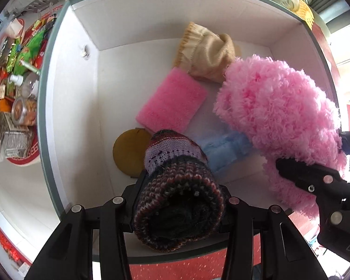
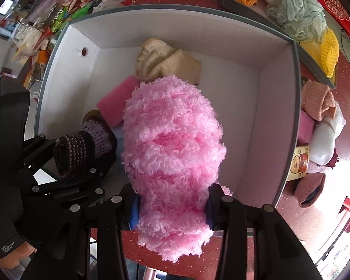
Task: Organize soft objects
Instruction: 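Open the left tool dropping the hat while the right tool releases the pink toy, then move both tools toward the pink knit sock and tissue pack on the table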
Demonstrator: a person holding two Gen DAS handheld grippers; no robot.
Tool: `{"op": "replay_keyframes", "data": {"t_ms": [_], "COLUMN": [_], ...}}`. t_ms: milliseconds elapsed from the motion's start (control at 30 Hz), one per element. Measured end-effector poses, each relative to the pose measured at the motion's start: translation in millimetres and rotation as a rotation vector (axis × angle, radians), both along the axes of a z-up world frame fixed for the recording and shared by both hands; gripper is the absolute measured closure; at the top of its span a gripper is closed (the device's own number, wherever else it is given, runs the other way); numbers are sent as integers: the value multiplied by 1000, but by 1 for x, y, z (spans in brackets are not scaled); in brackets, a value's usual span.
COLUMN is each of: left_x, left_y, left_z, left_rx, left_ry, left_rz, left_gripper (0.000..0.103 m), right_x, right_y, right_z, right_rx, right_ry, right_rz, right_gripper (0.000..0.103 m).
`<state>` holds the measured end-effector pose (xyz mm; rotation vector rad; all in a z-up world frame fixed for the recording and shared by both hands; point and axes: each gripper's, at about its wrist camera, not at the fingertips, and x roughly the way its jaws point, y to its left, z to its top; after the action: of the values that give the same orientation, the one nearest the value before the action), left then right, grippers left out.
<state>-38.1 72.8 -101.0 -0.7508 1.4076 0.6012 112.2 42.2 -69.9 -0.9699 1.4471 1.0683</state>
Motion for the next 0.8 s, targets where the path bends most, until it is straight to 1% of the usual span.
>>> {"op": "replay_keyframes", "data": {"t_ms": [133,233,300,400,433,467,500,533,567,600,633,667,700,800], "left_x": [-16,-21,-19,-11,-8,-6,-2,-1,-3,-1,-3,-6,-7,-7], "left_y": [-17,-24,-21,-15,-13,-11,-15,-13,-12,-8,-5,-5,-7,-16], "left_z": [2,10,17,29,33,35,35,35,33,33,33,33,34,39], "left_rx": [-10,6,22,65,77,86,92,111,120,93,57,33,28,29], "left_ry": [5,-7,-22,-33,-33,-36,-36,-2,25,12,-13,-30,-36,-47], "left_rz": [5,12,25,29,29,33,36,42,48,56,71,81,82,65], "left_gripper": [56,56,56,56,52,46,19,1,0,1,1,1,1,1], "right_x": [-19,-30,-28,-14,-12,-8,-4,-3,-1,2,4,9,19,34], "right_y": [-17,-31,-36,-36,-38,-37,-36,-37,-37,-40,-46,-51,-50,-74], "right_z": [-1,2,7,15,19,23,26,28,29,31,34,37,42,59], "right_rx": [-12,-11,5,24,32,39,45,45,41,42,50,64,83,162], "right_ry": [31,55,49,30,17,6,5,4,13,7,-7,-23,-26,-35], "right_rz": [39,62,44,-8,-19,-27,-32,-34,-32,-40,-52,-65,-80,-153], "right_gripper": [58,57,57,57,57,55,51,44,34,17,11,0,0,0]}}
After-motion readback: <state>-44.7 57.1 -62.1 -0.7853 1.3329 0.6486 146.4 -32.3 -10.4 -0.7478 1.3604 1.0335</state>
